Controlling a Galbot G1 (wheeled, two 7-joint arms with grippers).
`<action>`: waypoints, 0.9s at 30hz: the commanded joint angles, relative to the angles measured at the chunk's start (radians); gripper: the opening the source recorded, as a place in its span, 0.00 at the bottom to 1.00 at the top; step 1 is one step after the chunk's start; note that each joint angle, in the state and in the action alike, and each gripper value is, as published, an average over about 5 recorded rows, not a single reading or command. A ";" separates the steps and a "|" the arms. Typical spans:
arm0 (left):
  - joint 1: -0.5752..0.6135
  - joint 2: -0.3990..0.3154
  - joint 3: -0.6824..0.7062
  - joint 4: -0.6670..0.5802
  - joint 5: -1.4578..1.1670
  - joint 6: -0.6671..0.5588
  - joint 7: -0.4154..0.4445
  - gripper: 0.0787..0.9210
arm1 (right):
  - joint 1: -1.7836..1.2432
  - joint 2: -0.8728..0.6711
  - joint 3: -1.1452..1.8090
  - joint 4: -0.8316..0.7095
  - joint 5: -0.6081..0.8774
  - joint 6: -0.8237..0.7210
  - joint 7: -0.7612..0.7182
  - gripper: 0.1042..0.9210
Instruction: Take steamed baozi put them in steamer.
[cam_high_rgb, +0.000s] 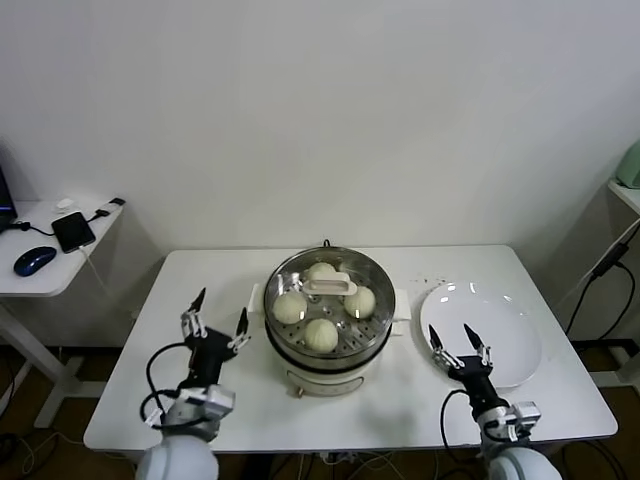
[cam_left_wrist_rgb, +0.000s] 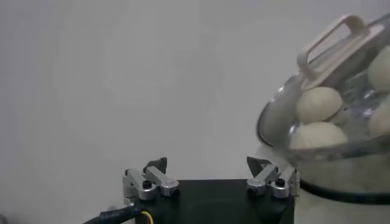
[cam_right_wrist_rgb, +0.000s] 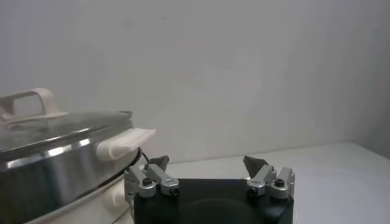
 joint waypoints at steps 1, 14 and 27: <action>0.162 -0.005 -0.162 0.060 -0.669 -0.161 0.003 0.88 | -0.079 0.017 -0.012 0.025 -0.002 0.018 0.031 0.88; 0.296 -0.003 -0.067 -0.031 -0.727 -0.004 0.010 0.88 | -0.195 -0.001 -0.010 0.102 -0.076 0.033 0.031 0.88; 0.343 -0.013 -0.064 -0.081 -0.706 0.005 0.002 0.88 | -0.217 -0.016 -0.004 0.144 -0.065 0.007 0.059 0.88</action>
